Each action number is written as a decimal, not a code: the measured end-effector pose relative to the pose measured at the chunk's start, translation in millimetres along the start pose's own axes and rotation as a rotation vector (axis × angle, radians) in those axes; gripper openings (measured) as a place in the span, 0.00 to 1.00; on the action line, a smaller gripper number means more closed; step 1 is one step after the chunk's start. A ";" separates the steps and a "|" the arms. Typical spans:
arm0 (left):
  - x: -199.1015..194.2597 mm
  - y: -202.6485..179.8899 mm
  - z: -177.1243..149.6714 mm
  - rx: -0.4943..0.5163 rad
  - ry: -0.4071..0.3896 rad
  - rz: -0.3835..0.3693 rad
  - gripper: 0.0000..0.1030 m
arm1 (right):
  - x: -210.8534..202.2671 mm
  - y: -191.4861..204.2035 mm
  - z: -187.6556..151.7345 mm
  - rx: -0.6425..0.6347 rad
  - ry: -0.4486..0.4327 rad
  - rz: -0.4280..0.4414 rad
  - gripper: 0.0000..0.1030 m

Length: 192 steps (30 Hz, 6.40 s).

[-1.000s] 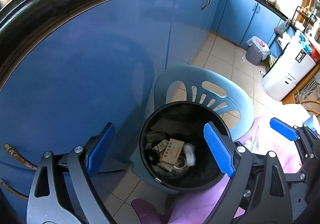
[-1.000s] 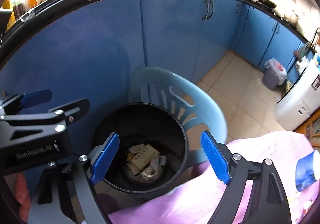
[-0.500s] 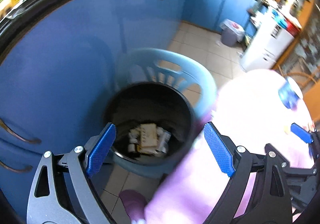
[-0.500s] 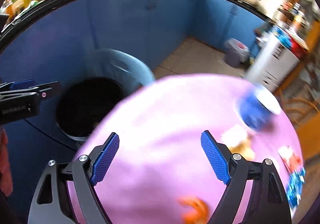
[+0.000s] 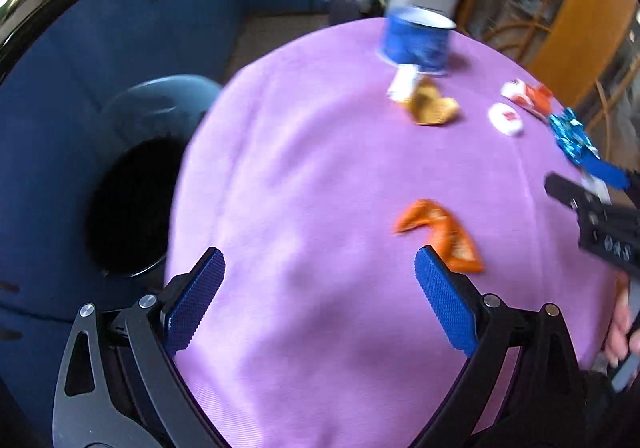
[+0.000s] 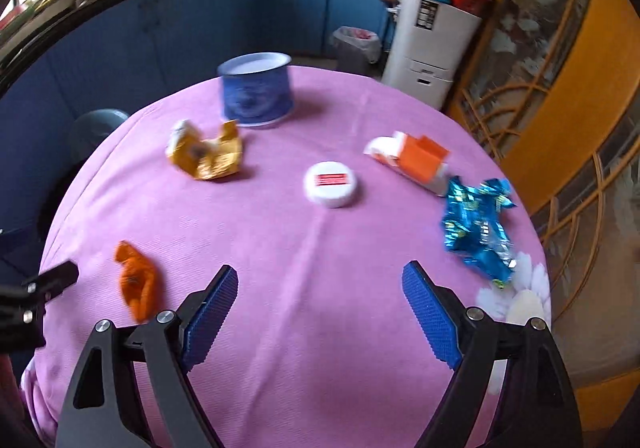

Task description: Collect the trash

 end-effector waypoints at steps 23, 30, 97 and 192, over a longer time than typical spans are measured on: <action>45.2 -61.3 38.2 -0.014 0.062 0.051 0.60 | 71.2 -65.6 73.6 -0.080 0.021 -0.021 0.52; 41.4 -61.3 57.4 -0.057 0.054 0.050 0.19 | 50.4 -45.9 61.9 -0.140 -0.030 -0.044 0.24; -33.4 35.1 10.4 -0.166 -0.109 0.006 0.19 | -32.7 49.4 26.3 -0.196 -0.036 0.172 0.03; -20.8 300.3 13.4 -0.633 -0.182 0.130 0.96 | 14.9 370.6 90.6 -0.686 -0.071 0.340 0.84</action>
Point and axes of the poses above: each gripper's, at about its wrist camera, not at the fingertips, and x roughly the way its jaws point, y to its left, z to its top, the point moved 2 cm from there along x, roughly the way its jaws point, and after that the axes turned 11 degrees about y, right-handed, at the moved point
